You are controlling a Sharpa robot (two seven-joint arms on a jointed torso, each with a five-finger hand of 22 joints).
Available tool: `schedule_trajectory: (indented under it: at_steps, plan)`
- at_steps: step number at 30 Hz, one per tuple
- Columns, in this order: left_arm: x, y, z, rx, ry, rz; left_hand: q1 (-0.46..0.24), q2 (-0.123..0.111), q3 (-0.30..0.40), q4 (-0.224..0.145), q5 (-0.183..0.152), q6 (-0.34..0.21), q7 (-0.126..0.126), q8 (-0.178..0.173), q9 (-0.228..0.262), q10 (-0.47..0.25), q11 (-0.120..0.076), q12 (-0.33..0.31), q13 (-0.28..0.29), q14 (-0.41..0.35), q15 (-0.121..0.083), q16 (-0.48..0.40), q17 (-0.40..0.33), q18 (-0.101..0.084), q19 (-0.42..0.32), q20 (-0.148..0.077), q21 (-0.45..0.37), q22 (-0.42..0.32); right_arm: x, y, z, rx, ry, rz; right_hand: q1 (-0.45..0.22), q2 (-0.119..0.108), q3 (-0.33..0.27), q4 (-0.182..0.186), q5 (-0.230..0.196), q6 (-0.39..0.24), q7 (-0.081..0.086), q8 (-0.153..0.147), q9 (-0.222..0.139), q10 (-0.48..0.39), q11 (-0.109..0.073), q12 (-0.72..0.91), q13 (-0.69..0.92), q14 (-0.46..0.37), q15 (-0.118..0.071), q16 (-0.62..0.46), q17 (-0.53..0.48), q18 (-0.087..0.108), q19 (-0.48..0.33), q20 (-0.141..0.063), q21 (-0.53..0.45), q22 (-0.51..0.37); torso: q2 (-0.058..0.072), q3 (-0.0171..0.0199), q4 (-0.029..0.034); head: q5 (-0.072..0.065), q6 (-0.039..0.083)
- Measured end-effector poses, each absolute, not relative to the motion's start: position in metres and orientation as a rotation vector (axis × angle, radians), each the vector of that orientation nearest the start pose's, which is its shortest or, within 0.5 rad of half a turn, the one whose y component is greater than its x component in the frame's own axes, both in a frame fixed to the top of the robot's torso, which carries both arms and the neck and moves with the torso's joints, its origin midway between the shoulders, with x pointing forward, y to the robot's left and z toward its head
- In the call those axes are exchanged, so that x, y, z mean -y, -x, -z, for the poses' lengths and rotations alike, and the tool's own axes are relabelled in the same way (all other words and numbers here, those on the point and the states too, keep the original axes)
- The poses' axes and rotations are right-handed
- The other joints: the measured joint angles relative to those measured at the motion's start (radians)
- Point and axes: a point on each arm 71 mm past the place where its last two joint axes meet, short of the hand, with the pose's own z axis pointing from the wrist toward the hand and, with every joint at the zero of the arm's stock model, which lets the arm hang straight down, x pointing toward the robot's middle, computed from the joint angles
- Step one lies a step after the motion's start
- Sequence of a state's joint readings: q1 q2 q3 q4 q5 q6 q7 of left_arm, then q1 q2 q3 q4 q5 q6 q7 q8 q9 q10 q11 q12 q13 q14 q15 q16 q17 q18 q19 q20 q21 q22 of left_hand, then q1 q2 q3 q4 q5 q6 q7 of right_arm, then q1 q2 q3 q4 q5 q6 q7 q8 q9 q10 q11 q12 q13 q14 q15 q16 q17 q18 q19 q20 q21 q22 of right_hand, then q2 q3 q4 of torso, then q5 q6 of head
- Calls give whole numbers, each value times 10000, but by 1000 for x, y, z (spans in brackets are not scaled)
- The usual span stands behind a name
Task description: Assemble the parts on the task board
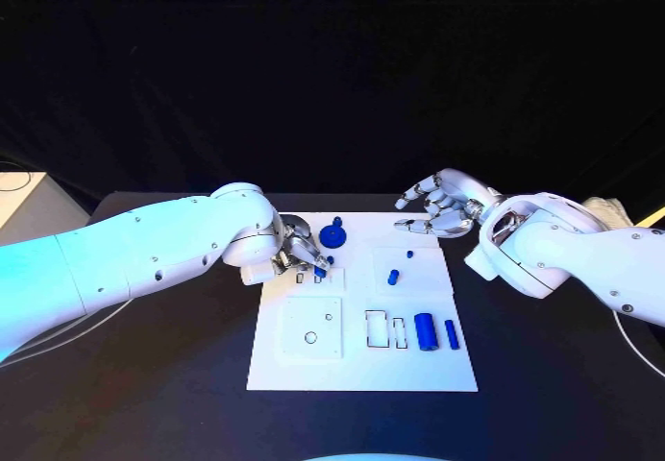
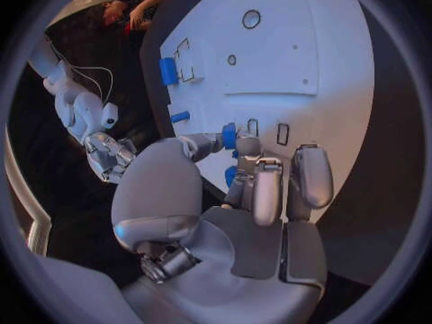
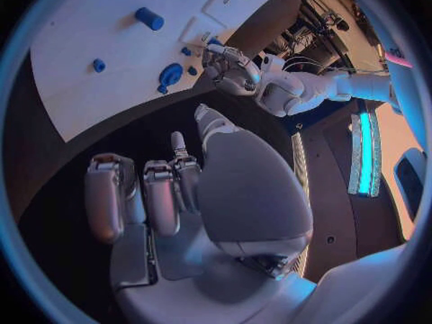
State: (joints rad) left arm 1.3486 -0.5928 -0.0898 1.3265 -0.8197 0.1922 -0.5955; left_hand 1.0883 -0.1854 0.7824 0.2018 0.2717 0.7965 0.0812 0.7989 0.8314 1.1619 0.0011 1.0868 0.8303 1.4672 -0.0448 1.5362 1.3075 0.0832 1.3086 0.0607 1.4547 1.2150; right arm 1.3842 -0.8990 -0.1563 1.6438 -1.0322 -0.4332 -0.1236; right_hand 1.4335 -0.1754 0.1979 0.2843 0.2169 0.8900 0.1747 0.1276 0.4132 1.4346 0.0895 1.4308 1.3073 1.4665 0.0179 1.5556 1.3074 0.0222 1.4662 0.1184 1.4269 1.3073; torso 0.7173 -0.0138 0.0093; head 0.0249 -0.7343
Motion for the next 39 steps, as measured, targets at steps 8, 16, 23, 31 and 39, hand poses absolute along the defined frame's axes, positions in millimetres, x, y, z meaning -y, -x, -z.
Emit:
schedule_trajectory:
  at_steps: [8, 16, 23, 31, 39]
  plan:
    - [-145, -517, 186, -23758, 2786, 4913, -379, -194, -100, -104, 1045, 369, -153, 14, 534, 553, -170, 285, 381, 14, -160, 196, 0, 0, 445, -126, 208, 534, 205, -481, 133, -16449, -2019, -8142, 0, 0, 0, 0, 0, 0, 0, 0, 0, 0, 0, 0, 0, 0, 0, 0, -1, 0, 0, 0, 0, 1, -3, 2, 5, 68, -15]
    - [-145, -518, 185, -23092, 2380, 4501, -418, -233, -99, -104, 1157, 373, -158, 14, 679, 645, -192, 324, 477, -21, -195, 232, 0, -70, 549, -157, 272, 697, 205, -480, 133, -16461, -2026, -8132, 0, 0, 0, 1, 0, 0, 0, 0, 1, 0, 0, 1, 0, 0, 0, 0, -1, 0, 0, 0, 0, 8, 3, 6, 0, 119, -47]
    - [-142, -516, 190, -22641, 2047, 4170, -444, -259, -98, -105, 1198, 424, -140, 13, 740, 680, -226, 372, 527, -21, -194, 232, -1, -155, 607, -172, 275, 792, 205, -481, 134, -16475, -2030, -8130, 0, 0, 0, 1, 60, 0, 0, -1, 0, 0, 0, 1, 8, 0, 0, 0, -1, 0, 0, 0, 0, 7, 11, 0, -7, 155, -89]
    - [-140, -514, 193, -22318, 1691, 3944, -470, -286, -97, -106, 1232, 458, -171, 10, 753, 735, -209, 372, 562, -22, -194, 282, -1, -154, 657, -193, 311, 854, 205, -481, 134, -16484, -2029, -8129, 0, 0, -1, 1, 60, 0, 0, -1, 0, 0, 0, 1, 7, 0, 0, 0, -1, 0, 0, 0, 0, 6, 15, -1, -18, 198, -166]
    - [-139, -512, 195, -22223, 1514, 3865, -550, -364, 291, -494, 1246, 461, -172, 6, 753, 754, -222, 371, 562, 15, -230, 282, -1, -154, 656, -193, 313, 875, 205, -480, 134, -16497, -2022, -8130, 0, 0, -1, 1, 60, 0, 0, -1, 1, 0, 0, 2, 6, 0, 0, 0, -2, 0, 0, 0, 0, 5, 16, -4, -22, 207, -209]
